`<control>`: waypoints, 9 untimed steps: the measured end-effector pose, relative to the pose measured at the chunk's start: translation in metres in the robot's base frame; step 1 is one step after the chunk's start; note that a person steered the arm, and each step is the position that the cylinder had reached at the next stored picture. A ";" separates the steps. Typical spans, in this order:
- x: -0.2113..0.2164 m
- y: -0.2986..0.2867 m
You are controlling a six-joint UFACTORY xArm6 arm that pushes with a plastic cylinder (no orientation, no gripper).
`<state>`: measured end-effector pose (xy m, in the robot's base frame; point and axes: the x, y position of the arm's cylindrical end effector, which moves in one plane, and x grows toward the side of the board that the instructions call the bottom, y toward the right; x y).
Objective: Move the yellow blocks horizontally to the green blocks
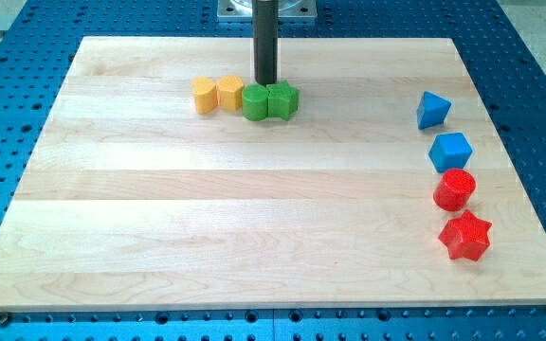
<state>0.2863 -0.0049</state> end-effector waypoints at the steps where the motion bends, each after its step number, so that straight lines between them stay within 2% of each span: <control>1: 0.006 -0.005; 6: 0.015 -0.096; 9: 0.004 -0.049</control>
